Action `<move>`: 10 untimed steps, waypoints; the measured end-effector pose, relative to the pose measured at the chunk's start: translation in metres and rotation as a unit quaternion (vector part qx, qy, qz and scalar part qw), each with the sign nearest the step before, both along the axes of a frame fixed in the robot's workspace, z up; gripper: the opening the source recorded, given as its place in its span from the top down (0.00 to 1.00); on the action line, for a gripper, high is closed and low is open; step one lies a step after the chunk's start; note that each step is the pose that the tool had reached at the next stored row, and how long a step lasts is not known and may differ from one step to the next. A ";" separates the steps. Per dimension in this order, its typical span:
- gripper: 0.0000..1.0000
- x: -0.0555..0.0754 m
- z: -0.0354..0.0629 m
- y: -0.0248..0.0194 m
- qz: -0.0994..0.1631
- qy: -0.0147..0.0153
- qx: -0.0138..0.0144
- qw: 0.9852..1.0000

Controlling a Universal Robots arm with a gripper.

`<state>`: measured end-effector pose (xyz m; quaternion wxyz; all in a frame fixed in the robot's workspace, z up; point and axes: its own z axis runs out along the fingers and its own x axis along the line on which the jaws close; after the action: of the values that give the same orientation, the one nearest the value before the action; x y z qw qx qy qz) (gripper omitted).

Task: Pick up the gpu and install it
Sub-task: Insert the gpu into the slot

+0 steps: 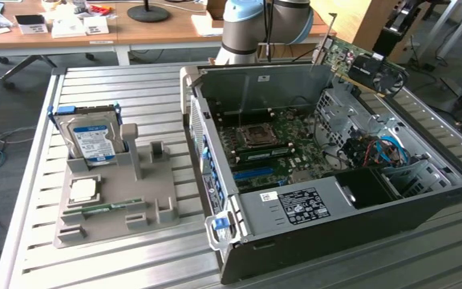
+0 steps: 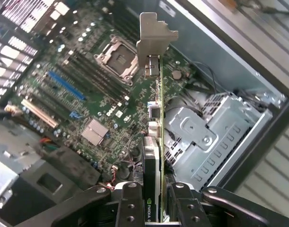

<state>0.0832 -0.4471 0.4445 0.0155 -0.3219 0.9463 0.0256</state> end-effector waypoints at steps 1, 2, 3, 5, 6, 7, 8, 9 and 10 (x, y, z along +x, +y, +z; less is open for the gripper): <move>0.73 0.000 0.0000 0.0000 0.009 0.000 0.000 1.000; 0.73 0.000 -0.0001 0.0000 0.018 0.000 0.000 1.000; 0.73 0.000 -0.0001 0.0000 0.027 0.000 0.000 1.000; 0.73 0.000 -0.0002 0.0000 0.045 0.000 0.000 0.999; 0.73 0.000 -0.0003 0.0000 0.054 0.000 0.000 0.999; 0.73 0.000 -0.0004 0.0000 0.063 0.000 0.000 0.998; 0.73 0.000 -0.0005 0.0000 0.072 0.000 0.000 0.997; 0.73 0.000 -0.0005 0.0000 0.081 0.000 0.000 0.997; 0.73 0.000 -0.0006 0.0000 0.090 0.000 0.000 0.996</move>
<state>0.0832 -0.4471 0.4440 0.0131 -0.4060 0.9134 0.0268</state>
